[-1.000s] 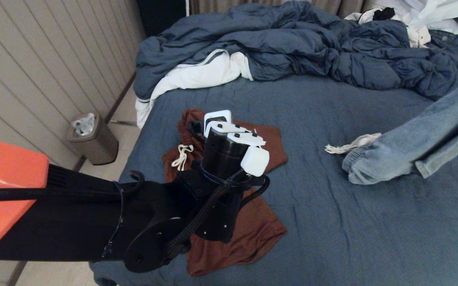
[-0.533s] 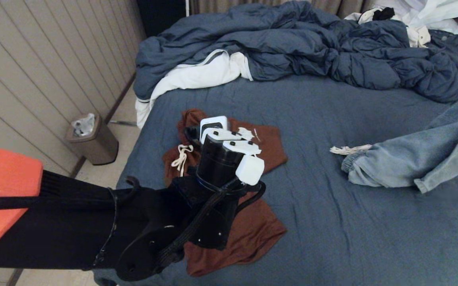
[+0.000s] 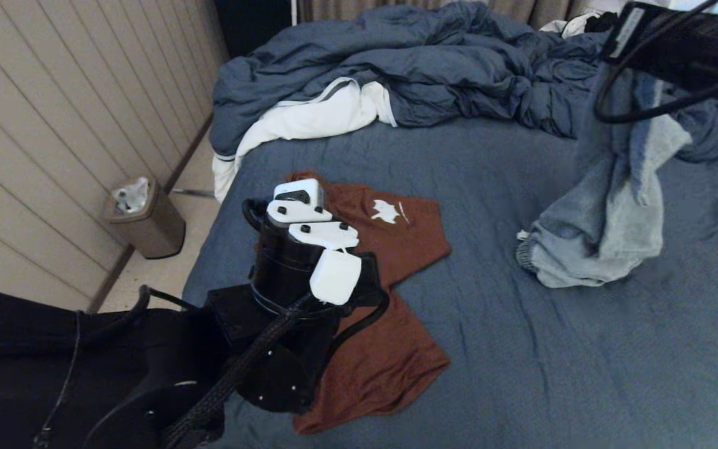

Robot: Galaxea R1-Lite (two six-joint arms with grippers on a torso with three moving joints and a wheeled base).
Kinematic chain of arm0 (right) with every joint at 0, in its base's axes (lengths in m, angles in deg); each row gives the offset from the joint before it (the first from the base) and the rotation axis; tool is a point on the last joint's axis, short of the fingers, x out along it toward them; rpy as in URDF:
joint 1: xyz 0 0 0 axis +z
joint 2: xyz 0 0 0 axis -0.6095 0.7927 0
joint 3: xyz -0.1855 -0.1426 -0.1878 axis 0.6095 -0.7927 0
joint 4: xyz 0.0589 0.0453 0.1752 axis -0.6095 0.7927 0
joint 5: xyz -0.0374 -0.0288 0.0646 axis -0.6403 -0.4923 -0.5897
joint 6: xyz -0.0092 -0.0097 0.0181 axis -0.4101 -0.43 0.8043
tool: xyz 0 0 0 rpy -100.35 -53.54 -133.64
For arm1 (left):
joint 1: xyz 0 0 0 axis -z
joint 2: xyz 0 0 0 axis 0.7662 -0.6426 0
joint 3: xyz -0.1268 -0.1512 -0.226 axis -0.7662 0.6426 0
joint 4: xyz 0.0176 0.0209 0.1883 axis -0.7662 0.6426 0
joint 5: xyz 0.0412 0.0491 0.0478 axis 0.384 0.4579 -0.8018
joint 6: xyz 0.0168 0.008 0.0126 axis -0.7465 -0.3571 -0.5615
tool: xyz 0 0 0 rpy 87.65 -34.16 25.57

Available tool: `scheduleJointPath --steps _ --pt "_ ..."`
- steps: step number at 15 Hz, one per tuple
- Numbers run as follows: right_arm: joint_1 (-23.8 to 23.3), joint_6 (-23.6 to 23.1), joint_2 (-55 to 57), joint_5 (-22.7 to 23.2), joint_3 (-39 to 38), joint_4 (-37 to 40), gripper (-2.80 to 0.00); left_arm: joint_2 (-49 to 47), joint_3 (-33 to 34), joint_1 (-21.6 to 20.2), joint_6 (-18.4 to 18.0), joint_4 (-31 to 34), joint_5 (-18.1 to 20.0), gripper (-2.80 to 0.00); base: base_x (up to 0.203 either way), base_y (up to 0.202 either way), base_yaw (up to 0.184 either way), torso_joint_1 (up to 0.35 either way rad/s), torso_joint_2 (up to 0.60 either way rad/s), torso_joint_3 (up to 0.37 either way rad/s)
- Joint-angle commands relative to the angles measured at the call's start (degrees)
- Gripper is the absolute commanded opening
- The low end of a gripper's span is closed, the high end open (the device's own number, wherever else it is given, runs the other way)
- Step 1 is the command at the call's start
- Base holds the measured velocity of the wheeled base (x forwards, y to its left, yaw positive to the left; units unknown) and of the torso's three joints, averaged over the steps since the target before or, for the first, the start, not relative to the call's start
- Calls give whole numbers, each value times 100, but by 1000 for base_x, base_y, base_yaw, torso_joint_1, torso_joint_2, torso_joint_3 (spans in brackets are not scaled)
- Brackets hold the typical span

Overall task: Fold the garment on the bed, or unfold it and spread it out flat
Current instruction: Unford the blue shorts

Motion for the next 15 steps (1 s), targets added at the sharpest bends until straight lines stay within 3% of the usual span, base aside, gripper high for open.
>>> scheduleJointPath --steps 1,3,6,13,14,15 --pt "1279 -1 135 -215 -82 100 -280 209 114 -2 24 -18 -26 -280 0 0 0 0 0 0" --pt "2205 3 270 -447 -469 151 -280 318 237 -2 85 -18 -26 -280 0 0 0 0 0 0" --pt "2949 24 359 -582 -1399 147 -280 472 561 -2 142 -49 -15 -280 0 0 0 0 0 0" --pt "2990 217 299 -591 -2295 86 -280 715 1363 6 506 -381 -17 -280 0 0 0 0 0 0" --pt "3006 228 238 -587 -2476 81 -48 768 1458 6 547 -393 -17 -280 0 0 0 0 0 0" --pt "3041 211 152 -582 -2691 78 0 838 1533 6 556 -403 -11 -280 0 0 0 0 0 0"
